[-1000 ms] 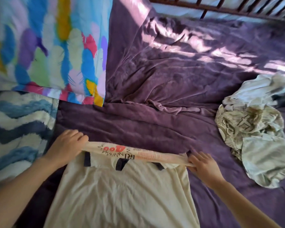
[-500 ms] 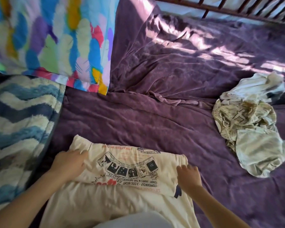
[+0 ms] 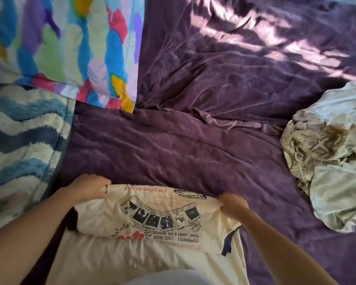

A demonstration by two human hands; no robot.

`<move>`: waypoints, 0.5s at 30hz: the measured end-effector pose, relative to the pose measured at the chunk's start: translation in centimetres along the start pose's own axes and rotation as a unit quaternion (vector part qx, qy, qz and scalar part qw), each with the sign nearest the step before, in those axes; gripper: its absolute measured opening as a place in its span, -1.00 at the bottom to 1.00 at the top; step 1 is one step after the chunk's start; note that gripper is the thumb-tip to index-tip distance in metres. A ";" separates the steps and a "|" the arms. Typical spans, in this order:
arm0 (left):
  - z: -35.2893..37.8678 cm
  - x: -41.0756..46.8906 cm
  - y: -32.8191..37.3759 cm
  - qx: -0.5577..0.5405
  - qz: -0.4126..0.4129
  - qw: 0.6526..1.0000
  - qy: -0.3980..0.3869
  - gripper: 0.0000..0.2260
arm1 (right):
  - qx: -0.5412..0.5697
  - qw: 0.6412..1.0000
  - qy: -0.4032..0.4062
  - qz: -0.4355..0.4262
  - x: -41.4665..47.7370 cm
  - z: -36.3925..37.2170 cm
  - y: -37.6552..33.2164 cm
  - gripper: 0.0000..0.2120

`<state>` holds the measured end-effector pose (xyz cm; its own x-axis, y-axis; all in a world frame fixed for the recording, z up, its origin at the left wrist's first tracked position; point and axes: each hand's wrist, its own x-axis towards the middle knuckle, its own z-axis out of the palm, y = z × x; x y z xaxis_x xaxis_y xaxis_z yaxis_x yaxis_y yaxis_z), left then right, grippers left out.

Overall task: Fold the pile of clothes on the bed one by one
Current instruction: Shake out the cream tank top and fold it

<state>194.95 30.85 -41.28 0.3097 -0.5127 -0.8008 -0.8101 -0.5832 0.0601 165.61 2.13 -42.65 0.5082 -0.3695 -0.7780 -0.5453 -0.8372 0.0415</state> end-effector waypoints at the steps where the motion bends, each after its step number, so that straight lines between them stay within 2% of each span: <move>1: -0.1 -0.2 -1.0 -0.076 -0.014 0.997 -0.005 -0.81 | 0.017 1.000 0.005 0.008 0.1 -0.5 0.6 -0.69; 3: -0.9 -0.5 -2.8 -0.171 -0.042 0.984 0.024 -0.67 | 0.041 0.998 0.043 0.029 0.4 -1.8 1.9 -0.72; 5: -2.6 -1.1 -3.8 -0.200 -0.056 0.976 0.065 -0.62 | 0.044 0.995 0.075 0.047 0.3 -3.4 2.8 -0.74; 11: -7.0 -4.0 -2.2 -0.048 -0.049 0.991 0.116 -0.71 | 0.047 0.987 0.134 0.069 -2.5 -5.1 3.4 -0.73; 12: -6.8 -4.6 -1.8 -0.038 -0.056 0.987 0.143 -0.76 | 0.040 0.983 0.164 0.072 -3.5 -4.8 3.3 -0.74; 15: -4.0 -7.2 -1.6 -0.048 -0.052 0.967 0.246 -0.83 | 0.015 0.945 0.327 0.020 -6.3 -2.8 3.5 -0.83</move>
<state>195.98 32.98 -33.23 0.6050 -0.6727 -0.4260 -0.7197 -0.6909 0.0690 162.36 0.37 -35.85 0.7840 -0.5794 -0.2227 -0.5871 -0.8087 0.0370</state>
